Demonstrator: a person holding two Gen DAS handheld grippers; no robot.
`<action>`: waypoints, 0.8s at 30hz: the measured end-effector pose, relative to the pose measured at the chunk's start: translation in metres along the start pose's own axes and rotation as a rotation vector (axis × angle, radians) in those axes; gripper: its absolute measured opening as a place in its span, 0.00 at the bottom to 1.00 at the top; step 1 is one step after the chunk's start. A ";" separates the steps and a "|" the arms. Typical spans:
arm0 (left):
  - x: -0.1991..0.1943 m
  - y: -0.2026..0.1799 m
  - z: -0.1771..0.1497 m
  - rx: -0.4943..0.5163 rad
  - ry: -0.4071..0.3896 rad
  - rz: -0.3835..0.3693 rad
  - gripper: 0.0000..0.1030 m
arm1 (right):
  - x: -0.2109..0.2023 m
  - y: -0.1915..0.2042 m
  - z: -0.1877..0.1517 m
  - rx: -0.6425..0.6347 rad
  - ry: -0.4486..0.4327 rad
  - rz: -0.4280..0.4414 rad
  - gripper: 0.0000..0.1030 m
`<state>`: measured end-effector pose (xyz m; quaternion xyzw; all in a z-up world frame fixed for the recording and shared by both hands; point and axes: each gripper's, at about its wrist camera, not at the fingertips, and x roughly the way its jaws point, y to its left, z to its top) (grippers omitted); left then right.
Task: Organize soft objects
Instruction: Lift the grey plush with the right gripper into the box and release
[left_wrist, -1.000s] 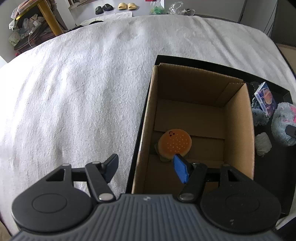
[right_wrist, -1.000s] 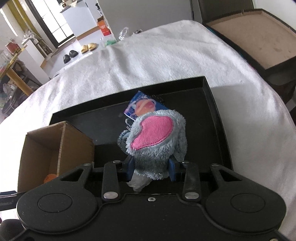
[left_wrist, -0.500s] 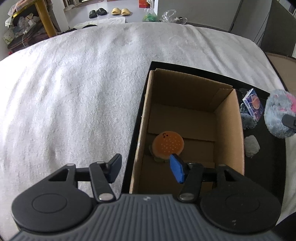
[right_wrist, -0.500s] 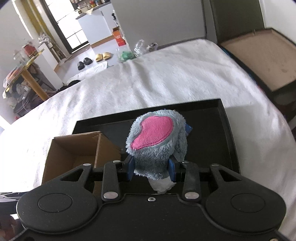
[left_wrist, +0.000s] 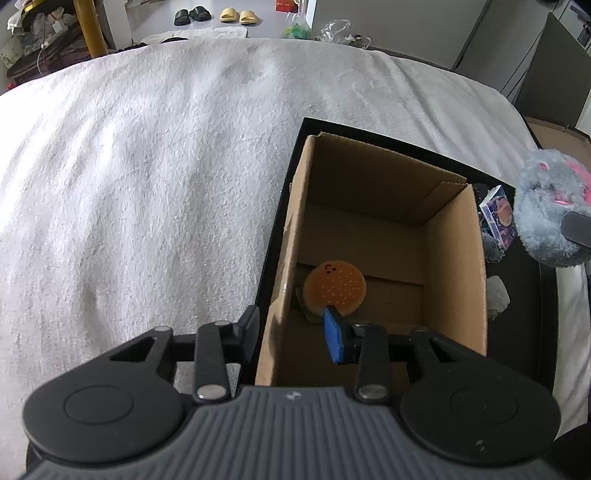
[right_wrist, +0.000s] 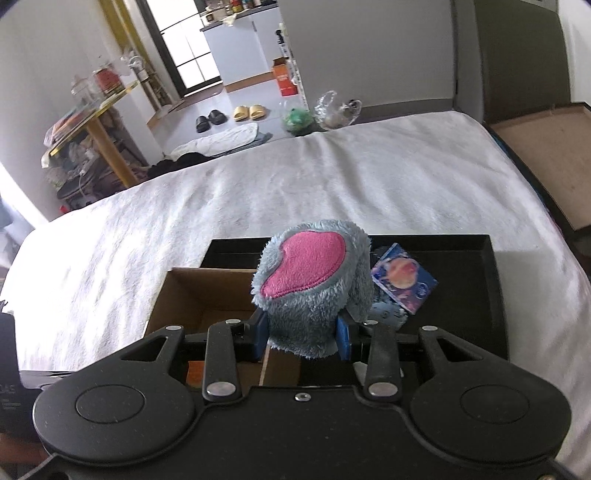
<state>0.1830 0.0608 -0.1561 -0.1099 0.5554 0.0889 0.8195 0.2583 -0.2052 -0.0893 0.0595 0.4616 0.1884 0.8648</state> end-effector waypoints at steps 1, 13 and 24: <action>0.000 0.002 0.000 -0.002 0.002 -0.004 0.31 | 0.001 0.003 0.000 -0.005 0.003 0.002 0.34; 0.011 0.015 -0.002 -0.011 0.025 -0.051 0.11 | 0.017 0.045 -0.005 -0.085 0.058 0.035 0.35; 0.014 0.024 -0.001 -0.020 0.034 -0.080 0.11 | 0.049 0.081 -0.012 -0.131 0.133 0.071 0.35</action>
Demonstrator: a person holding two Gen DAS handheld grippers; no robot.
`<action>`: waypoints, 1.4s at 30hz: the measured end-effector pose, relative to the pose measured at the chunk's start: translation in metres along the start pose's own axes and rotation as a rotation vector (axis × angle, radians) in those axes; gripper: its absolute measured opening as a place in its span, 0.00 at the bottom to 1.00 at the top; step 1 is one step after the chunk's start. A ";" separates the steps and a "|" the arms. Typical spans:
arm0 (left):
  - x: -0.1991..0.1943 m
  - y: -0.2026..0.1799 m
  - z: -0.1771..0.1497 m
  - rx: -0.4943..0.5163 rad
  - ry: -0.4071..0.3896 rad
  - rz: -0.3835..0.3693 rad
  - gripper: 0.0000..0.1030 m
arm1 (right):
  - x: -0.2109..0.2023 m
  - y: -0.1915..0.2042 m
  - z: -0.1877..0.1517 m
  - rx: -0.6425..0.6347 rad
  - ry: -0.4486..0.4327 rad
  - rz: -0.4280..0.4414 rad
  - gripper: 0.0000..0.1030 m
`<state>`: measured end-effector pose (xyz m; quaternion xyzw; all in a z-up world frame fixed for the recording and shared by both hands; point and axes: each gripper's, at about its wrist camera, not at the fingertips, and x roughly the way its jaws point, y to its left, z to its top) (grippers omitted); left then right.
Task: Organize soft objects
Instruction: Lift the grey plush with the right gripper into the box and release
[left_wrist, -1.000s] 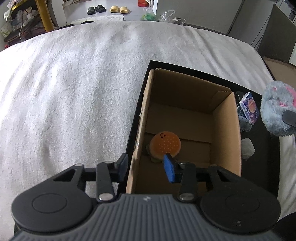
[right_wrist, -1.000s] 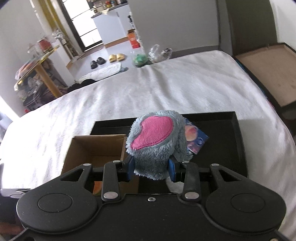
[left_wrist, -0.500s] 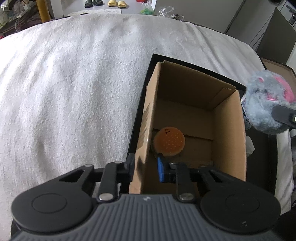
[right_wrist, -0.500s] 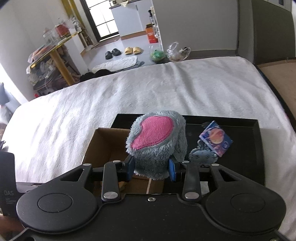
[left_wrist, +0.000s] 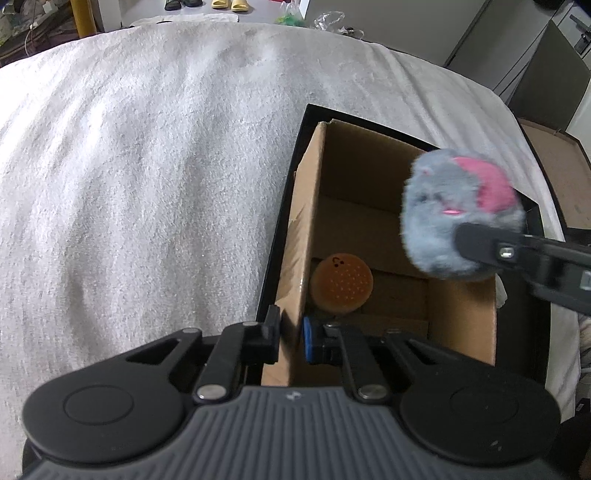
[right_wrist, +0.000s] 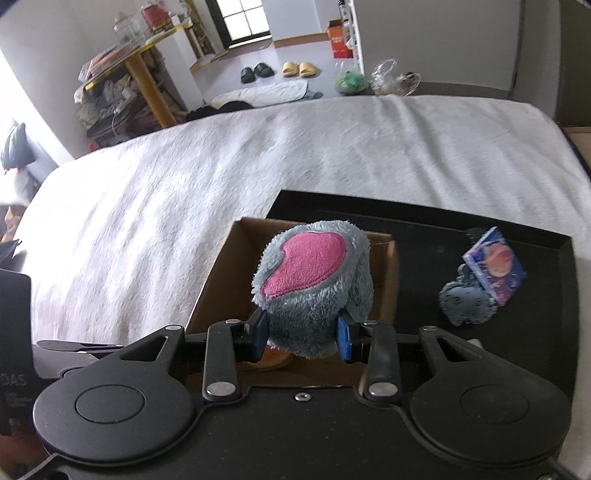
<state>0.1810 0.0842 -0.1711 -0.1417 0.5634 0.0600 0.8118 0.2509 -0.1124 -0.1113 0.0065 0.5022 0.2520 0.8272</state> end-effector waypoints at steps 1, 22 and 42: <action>0.000 0.001 0.000 -0.001 0.002 -0.002 0.11 | 0.004 0.002 0.001 0.002 0.009 0.005 0.35; 0.002 0.008 0.003 -0.025 0.020 -0.032 0.11 | 0.043 0.005 0.014 0.194 0.062 0.033 0.42; -0.006 -0.006 0.003 -0.006 0.014 0.015 0.14 | 0.015 -0.005 0.000 0.149 0.047 0.035 0.42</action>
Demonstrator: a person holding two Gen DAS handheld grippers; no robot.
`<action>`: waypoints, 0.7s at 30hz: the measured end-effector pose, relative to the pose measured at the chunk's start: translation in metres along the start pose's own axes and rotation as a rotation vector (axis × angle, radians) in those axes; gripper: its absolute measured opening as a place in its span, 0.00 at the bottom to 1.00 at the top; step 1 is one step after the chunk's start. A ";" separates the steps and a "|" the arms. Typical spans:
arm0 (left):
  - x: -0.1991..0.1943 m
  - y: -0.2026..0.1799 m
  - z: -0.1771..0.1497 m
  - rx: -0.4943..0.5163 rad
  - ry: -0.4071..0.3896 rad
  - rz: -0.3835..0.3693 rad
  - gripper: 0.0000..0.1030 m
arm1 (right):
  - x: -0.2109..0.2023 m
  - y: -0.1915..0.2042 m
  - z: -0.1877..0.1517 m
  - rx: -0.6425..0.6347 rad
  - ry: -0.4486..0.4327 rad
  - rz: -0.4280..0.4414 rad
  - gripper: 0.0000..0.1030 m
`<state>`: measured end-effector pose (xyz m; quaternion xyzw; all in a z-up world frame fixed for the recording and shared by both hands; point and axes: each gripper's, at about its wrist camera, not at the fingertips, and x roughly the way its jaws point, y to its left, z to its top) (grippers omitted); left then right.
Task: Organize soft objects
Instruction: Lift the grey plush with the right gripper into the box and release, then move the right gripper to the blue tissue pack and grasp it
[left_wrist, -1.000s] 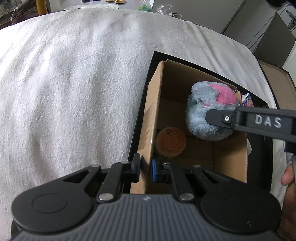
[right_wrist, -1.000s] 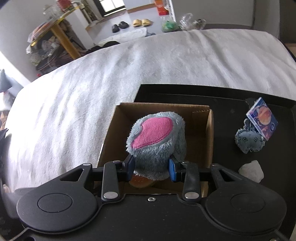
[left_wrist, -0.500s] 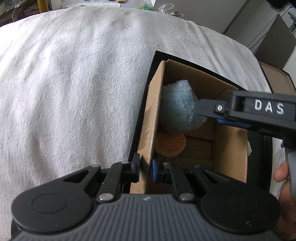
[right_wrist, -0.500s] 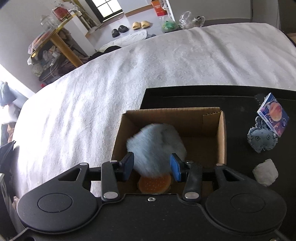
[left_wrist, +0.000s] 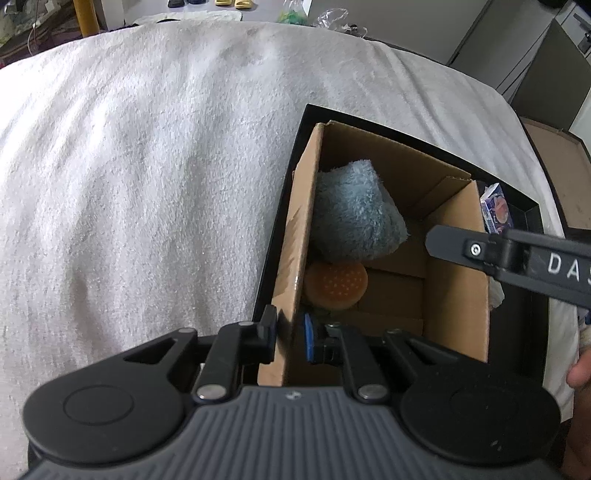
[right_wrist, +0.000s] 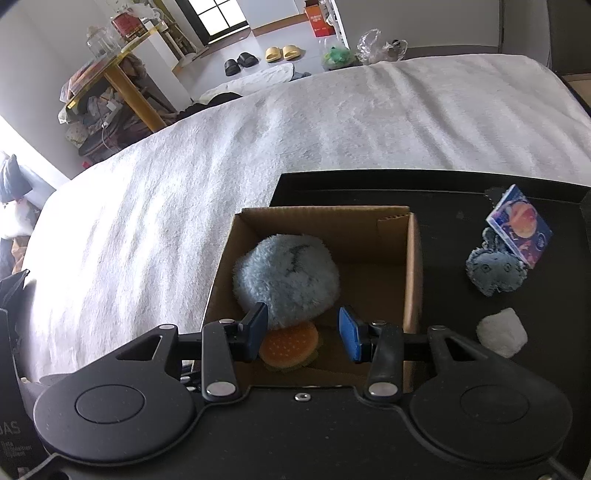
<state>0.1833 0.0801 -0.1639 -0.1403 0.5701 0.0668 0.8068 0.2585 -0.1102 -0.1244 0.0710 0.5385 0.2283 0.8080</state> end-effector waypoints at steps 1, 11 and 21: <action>-0.001 -0.001 0.000 0.002 -0.002 0.004 0.14 | -0.001 -0.001 0.000 0.000 -0.002 -0.002 0.43; -0.008 -0.013 0.000 0.004 -0.004 0.051 0.29 | -0.020 -0.014 -0.007 -0.004 -0.034 0.001 0.57; -0.013 -0.029 0.001 0.021 -0.022 0.118 0.53 | -0.035 -0.036 -0.011 -0.002 -0.092 0.006 0.74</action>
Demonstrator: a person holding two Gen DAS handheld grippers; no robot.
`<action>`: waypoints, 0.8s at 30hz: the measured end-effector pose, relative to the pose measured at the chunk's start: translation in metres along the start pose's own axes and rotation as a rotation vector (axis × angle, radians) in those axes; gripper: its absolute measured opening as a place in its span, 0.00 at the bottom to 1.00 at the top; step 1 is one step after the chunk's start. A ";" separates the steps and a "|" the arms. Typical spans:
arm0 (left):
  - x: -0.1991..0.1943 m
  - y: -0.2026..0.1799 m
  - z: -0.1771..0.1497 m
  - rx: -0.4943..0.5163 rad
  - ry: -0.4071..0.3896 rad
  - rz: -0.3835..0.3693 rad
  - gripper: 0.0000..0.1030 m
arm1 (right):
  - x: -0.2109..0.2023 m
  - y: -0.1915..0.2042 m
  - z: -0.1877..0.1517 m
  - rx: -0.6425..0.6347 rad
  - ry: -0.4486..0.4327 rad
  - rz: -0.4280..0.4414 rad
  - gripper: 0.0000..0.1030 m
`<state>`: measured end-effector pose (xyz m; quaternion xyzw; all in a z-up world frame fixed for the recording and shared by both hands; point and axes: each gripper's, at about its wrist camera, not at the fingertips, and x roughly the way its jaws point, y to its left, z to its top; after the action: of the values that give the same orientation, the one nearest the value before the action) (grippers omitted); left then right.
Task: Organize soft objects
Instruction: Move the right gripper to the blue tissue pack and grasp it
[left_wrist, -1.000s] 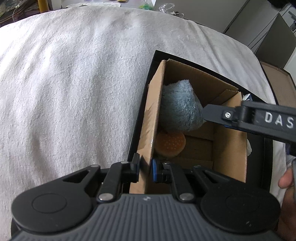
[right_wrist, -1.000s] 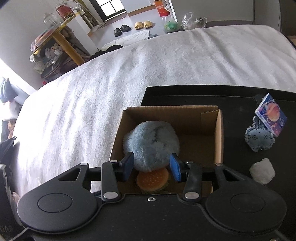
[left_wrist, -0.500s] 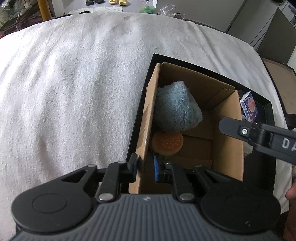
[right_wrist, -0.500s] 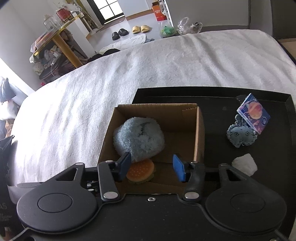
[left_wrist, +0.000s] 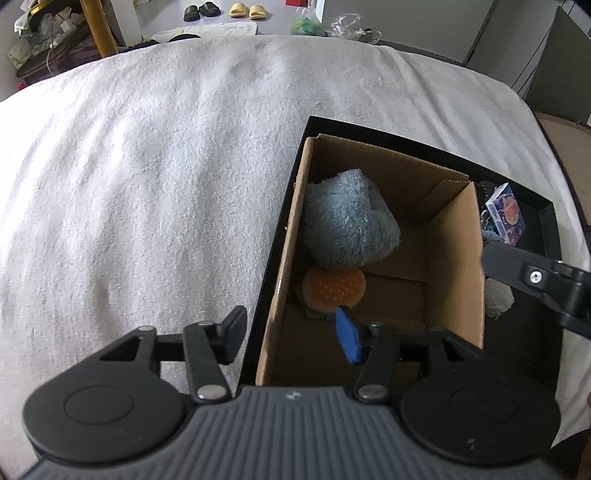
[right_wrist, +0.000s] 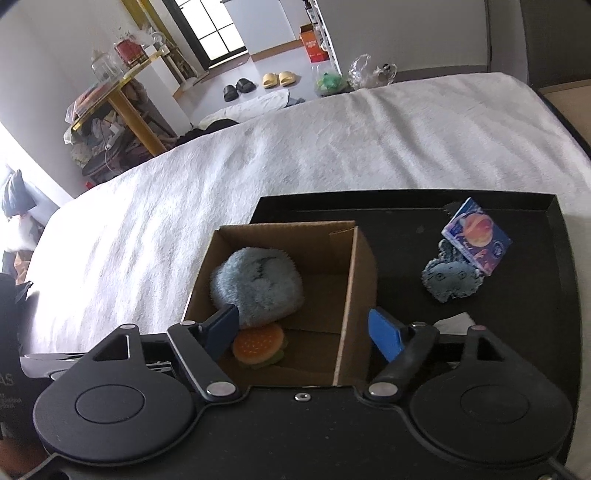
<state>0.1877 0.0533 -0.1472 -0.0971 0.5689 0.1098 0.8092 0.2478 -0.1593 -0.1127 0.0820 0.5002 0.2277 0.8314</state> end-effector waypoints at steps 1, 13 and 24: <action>0.000 -0.002 0.000 0.003 0.000 0.009 0.54 | -0.001 -0.002 0.000 -0.003 -0.006 0.002 0.74; 0.002 -0.019 0.002 0.034 -0.003 0.091 0.62 | -0.008 -0.052 -0.002 0.055 -0.080 -0.008 0.79; 0.011 -0.032 0.007 0.061 0.003 0.182 0.66 | 0.011 -0.104 -0.002 0.065 -0.110 -0.104 0.81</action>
<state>0.2071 0.0255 -0.1543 -0.0208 0.5797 0.1653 0.7976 0.2814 -0.2465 -0.1605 0.0953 0.4646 0.1631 0.8651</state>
